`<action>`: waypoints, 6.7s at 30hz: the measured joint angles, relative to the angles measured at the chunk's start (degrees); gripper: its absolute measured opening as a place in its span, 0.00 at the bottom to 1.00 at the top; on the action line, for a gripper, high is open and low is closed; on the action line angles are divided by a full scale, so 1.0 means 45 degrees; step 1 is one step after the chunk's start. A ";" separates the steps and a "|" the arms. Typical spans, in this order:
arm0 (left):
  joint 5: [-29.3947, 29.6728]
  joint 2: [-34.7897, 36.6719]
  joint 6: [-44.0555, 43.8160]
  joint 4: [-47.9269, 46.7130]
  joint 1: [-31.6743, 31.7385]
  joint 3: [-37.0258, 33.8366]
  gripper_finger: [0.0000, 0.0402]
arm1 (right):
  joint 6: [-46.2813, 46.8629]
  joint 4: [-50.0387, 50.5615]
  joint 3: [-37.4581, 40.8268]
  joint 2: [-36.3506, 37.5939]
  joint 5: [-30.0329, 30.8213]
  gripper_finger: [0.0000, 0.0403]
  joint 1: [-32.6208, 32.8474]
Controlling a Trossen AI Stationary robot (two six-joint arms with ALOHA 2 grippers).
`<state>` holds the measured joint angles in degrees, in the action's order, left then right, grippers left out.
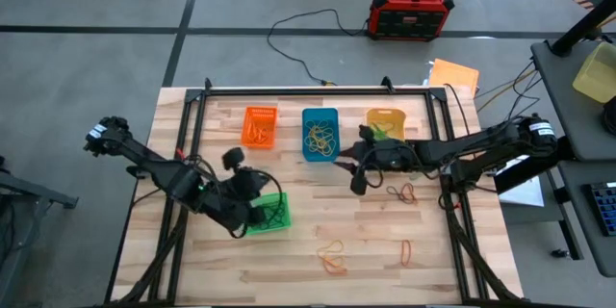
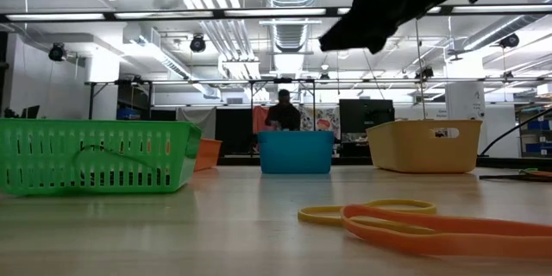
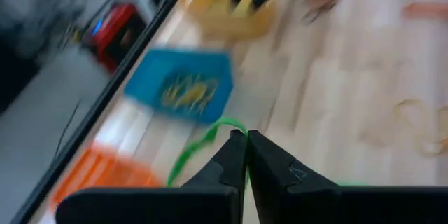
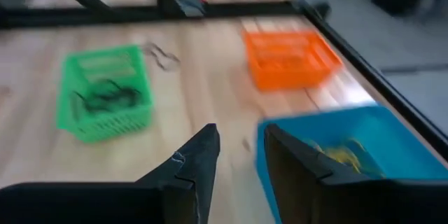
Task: Sort rubber bands into baskets
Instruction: Put the green rubberband into the yellow bin, then put the yellow rubberband into the blue bin
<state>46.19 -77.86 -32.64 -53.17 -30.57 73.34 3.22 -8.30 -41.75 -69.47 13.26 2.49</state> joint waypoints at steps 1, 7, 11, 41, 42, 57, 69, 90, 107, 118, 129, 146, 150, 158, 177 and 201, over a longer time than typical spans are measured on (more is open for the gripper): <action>-0.0004 0.0019 0.0804 0.0775 0.0000 -0.0056 0.00 | -0.0197 -0.0531 0.0140 0.0000 -0.0157 0.28 0.0065; -0.0614 0.0044 0.3831 0.4067 0.0432 -0.0567 0.00 | -0.0718 -0.1673 0.0382 0.0000 -0.0713 0.38 0.0400; -0.1725 0.0044 0.4925 0.6167 0.1056 -0.1374 0.00 | -0.0749 -0.1668 0.0382 0.0000 -0.0714 0.46 0.0716; -0.4798 -0.1163 0.6037 1.5773 0.3463 -0.4208 0.00 | -0.2736 -0.6619 -0.1134 -0.3607 -0.0243 0.62 0.1294; -0.4784 -0.1166 0.6036 1.5681 0.3463 -0.4212 0.00 | -0.2814 -0.6611 -0.1230 -0.3699 -0.0257 0.61 0.1298; -0.4579 -0.1172 0.5716 1.5336 0.3473 -0.4240 0.00 | -0.3108 -0.6115 -0.1342 -0.3750 -0.0151 0.05 0.1274; -0.4198 -0.1020 0.5281 1.2121 0.3473 -0.3311 0.31 | -0.2221 -0.4141 -0.1483 -0.3531 0.0124 0.02 0.1187; -0.3055 -0.1017 0.4949 0.9222 0.3473 -0.2399 0.52 | 1.0184 1.6030 -0.3732 -0.2739 0.7039 0.02 -0.2293; -0.3055 -0.1015 0.4790 0.9071 0.3473 -0.2419 0.52 | 0.8812 1.4635 -0.3542 -0.2490 0.5610 0.32 -0.2678; -0.3631 -0.1015 0.4682 0.8908 0.3420 -0.2447 0.52 | 0.8691 1.4453 -0.3537 -0.2009 0.5607 0.49 -0.2517; -0.5531 -0.2671 0.4468 1.0283 0.2575 -0.2251 0.52 | 0.6704 1.2095 -0.3535 0.0446 0.5032 0.50 0.0961; -0.5518 -0.7796 0.4767 0.8461 0.1169 0.2138 0.52 | 0.8413 1.0341 -0.3528 0.0986 0.5217 0.50 0.6644; -0.5513 -0.8526 0.4658 0.8391 0.0969 0.2618 0.52 | 0.9317 1.0327 -0.3527 0.0889 0.5930 0.50 0.7839; -0.5910 -0.9604 0.3805 0.8388 0.0988 0.2725 0.52 | 1.0298 1.0072 -0.3523 0.0889 0.7210 0.50 0.9383; -0.6676 -1.1276 0.2483 0.9676 0.0942 0.2790 0.52 | 1.0270 0.9676 -0.3518 -0.0170 0.7387 0.50 0.9502; -0.5900 -1.1039 0.4548 0.7981 0.1028 0.3699 0.00 | 0.9643 0.9671 -0.3499 -0.0623 0.7975 0.50 0.9502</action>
<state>19.64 -127.54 -12.18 -17.25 -25.94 89.98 46.61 35.22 -57.49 -72.28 49.15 45.25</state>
